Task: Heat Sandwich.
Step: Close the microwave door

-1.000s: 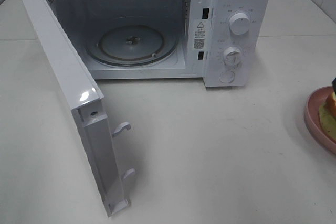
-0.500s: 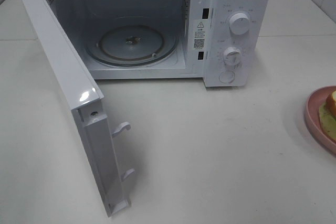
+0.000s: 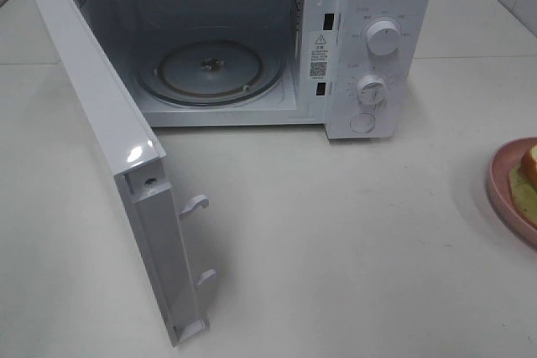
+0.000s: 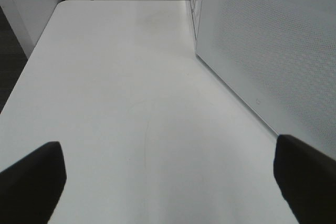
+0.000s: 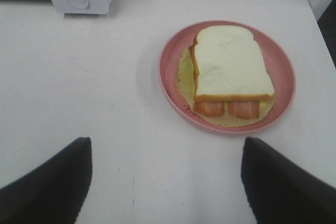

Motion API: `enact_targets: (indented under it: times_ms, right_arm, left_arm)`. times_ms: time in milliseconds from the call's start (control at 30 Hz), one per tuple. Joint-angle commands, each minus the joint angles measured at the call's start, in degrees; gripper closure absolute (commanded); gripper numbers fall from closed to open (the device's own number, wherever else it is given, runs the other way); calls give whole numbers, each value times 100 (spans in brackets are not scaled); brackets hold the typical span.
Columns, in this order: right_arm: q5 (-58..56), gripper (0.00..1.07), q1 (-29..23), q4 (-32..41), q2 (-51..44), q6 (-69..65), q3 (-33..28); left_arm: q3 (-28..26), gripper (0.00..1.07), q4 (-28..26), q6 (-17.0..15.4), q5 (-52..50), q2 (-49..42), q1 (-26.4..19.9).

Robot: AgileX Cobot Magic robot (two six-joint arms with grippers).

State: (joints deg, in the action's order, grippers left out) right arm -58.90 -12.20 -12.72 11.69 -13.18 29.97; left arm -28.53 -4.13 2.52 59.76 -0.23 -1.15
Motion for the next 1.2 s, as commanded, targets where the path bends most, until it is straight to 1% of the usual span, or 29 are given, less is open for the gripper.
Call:
enact_targets:
  times_ms: [33, 167, 233, 300, 1200]
  right_arm:
    - [-132, 31, 80, 11, -401, 92, -92]
    - [-132, 31, 86, 29, -756, 120, -92]
    - [-126, 31, 86, 40, -1163, 138, -92]
    - [-126, 31, 86, 40, -1346, 143, -97]
    - [-120, 31, 126, 86, -1329, 212, -97]
  left_arm:
    - [11, 3, 0, -11, -46, -143, -17]
    - [11, 3, 0, -11, -46, -143, -17]
    - [11, 3, 0, -11, -46, -143, -17]
    - [11, 3, 0, -11, -46, -143, -17]
    - [11, 3, -6, -11, -46, -132, -17]
